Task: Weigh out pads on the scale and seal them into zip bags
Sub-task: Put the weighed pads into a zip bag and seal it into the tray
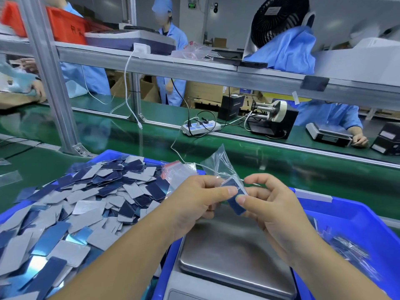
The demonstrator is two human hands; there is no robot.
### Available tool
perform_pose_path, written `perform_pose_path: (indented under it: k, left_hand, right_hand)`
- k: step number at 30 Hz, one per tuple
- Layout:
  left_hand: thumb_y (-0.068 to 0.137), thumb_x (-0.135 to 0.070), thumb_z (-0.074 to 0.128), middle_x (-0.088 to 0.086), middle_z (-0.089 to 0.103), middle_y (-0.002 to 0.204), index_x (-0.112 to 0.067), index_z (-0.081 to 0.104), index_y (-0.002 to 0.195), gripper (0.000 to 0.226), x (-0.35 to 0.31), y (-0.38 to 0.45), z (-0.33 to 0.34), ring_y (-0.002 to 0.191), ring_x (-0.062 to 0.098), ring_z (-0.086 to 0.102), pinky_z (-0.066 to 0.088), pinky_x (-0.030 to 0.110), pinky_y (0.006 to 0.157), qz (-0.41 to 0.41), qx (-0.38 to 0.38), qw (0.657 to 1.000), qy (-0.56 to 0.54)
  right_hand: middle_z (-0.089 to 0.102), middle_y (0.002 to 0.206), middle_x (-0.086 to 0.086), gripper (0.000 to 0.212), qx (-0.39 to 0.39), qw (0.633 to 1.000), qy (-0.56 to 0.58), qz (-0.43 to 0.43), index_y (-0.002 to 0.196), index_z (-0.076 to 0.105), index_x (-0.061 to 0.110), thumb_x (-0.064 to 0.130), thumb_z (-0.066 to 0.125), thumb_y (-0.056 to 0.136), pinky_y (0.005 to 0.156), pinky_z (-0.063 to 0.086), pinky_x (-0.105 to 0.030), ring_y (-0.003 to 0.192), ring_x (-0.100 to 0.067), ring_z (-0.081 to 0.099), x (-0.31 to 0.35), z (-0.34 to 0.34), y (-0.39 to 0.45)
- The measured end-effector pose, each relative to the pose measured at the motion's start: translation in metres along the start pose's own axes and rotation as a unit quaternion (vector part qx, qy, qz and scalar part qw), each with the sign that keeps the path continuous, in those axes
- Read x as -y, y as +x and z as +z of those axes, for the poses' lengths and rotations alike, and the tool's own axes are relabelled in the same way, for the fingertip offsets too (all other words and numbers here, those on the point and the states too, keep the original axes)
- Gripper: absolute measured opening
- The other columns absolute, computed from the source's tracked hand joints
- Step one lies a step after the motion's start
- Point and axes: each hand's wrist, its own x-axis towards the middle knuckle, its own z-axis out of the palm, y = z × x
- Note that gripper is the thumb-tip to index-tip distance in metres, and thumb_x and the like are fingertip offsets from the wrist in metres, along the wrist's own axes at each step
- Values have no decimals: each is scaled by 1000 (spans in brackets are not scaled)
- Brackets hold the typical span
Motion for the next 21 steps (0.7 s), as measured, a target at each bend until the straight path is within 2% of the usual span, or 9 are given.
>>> perform_pose_path:
  k: [2,5,9,11,17,21]
  left_hand:
    - [80,-29,74,-8,50,64,-22,78,80,8,1,-1,1,54,7,32,20,19,48,-4,6,1000,-18]
    - [81,-31,72,-8,50,66,-24,76,75,10,0,-1,2,57,8,32,18,20,48,-5,24,999,-36]
    - [82,-26,69,-10,49,63,-28,78,80,9,-1,-3,4,54,6,33,22,18,49,0,28,1000,-5]
    - [80,-28,71,-10,48,63,-25,78,83,8,-1,-3,5,51,5,35,27,15,47,-5,19,1000,7]
    - [81,-34,71,-6,47,67,-21,79,88,17,0,-3,5,54,5,36,30,14,48,16,-2,999,31]
    - [79,-29,71,8,44,76,-15,79,83,16,-2,-1,8,52,7,31,25,15,44,34,-43,997,-46]
  right_hand:
    - [69,76,-17,42,9,1000,8,0,107,56,7,-11,76,75,51,48,-19,60,-21,63,2,-2,1]
    - [69,78,-19,47,13,1000,8,-12,105,54,10,-9,79,71,56,51,-23,64,-26,64,5,-3,1]
    - [70,80,-18,61,-16,999,25,-22,101,55,14,8,91,52,58,49,-25,63,-25,63,6,-2,1]
    - [70,81,-20,59,-17,999,23,-18,101,56,14,19,85,50,60,51,-28,66,-28,64,6,-2,1]
    - [70,79,-17,59,-4,1000,5,-14,102,56,10,17,83,51,57,52,-25,68,-24,66,5,-2,2]
    - [70,84,-12,42,11,1000,15,-21,93,68,12,20,82,55,63,57,-28,74,-20,68,5,-1,1]
